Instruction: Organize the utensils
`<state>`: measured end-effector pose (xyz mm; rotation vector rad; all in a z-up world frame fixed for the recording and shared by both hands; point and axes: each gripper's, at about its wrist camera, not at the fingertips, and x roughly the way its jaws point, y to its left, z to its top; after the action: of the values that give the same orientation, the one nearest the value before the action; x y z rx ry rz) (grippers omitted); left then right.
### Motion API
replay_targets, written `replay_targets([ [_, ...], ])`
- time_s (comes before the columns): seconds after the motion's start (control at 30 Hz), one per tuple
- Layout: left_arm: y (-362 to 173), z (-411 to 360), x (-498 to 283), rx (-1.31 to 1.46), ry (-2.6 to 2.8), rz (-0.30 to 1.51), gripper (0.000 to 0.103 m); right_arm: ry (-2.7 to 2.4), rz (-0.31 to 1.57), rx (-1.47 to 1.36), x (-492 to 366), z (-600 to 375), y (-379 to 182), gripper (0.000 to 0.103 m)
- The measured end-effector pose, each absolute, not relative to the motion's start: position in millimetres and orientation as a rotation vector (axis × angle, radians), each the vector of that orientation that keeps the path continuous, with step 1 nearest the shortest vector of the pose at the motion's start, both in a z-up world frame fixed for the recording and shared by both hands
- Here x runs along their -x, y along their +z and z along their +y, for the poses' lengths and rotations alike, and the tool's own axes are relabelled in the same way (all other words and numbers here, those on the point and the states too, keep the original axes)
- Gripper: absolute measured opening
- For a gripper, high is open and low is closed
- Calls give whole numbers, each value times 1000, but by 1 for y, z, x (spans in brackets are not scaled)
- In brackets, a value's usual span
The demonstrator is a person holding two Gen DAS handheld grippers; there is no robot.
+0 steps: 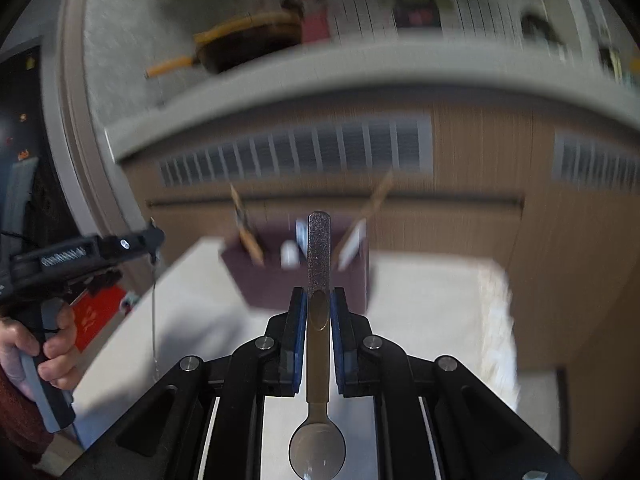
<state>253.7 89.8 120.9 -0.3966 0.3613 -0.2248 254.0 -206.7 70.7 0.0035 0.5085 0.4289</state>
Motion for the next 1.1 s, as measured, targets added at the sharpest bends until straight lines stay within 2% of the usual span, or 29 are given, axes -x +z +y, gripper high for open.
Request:
replay_targets([
  [0.1,150,92,-269,383,-214,177,33,448,357,-11,-276,-194,120,10],
  [0.2,139,91,-299,357,-157,71,33,458,248,-31,-303,-181,136,10],
  [0.33,104,95,-341,361,-135,154,33,426,219,-116,-352,-171,115,10],
  [0.53,58,93,-382,357,-126,239,33,380,310,-149,-410,-159,58,10],
  [0.8,18,73,-396,311,-189,461,36,321,458,-55,-407,-153,3,13],
  [0.97,45,73,-346,255,-133,435,36,337,527,-67,-370,-168,7,13],
  [1.1,54,61,-280,90,-6,455,36,352,555,-37,-320,-180,21,16],
])
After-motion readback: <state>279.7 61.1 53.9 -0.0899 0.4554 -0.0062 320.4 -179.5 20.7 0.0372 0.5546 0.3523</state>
